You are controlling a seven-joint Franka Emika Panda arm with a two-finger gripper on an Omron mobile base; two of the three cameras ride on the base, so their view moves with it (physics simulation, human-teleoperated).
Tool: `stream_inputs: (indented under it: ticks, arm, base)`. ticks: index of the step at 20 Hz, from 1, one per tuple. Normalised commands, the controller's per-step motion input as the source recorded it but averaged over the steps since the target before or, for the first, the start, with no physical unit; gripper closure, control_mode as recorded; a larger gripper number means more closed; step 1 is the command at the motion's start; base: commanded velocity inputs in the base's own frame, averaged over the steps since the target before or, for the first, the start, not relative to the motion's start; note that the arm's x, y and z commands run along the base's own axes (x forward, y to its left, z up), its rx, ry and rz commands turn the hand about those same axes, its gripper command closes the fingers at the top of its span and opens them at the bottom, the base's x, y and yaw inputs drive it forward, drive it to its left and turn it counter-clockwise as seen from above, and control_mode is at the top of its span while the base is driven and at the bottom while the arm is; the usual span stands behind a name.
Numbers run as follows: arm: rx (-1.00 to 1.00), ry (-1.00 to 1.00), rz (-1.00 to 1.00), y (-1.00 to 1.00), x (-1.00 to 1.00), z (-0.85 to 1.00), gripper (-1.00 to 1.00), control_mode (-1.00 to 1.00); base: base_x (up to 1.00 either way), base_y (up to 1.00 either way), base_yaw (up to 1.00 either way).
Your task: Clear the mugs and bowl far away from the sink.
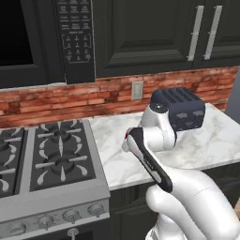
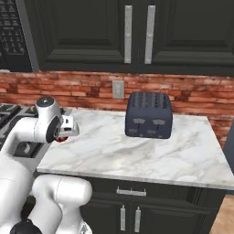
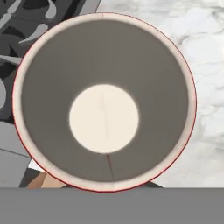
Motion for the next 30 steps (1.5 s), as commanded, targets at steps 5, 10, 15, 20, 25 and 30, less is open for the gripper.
stream_inputs:
  ticks: [5, 10, 15, 20, 25, 30]
  arm:
    - [-0.02, 0.01, 0.14, 0.56, 0.87, -0.59, 1.0, -1.0]
    - [-0.06, 0.05, 0.05, 0.41, 0.63, -0.49, 1.0, -1.0]
    - [-0.06, 0.06, 0.01, 0.15, 0.49, -0.35, 1.0, -1.0]
    - [-0.03, 0.08, 0.0, 0.0, 0.44, -0.25, -1.0, -1.0]
    - [-0.02, 0.08, 0.0, 0.0, 0.4, -0.19, -1.0, -1.0]
    - [0.0, 0.01, 0.0, 0.0, -0.02, 0.12, -1.0, -1.0]
  base:
    - [0.0, 0.0, 0.0]
    - [0.0, 0.0, 0.0]
    - [0.0, 0.0, 0.0]
    - [0.0, 0.0, 0.0]
    - [0.0, 0.0, 0.0]
    - [0.0, 0.0, 0.0]
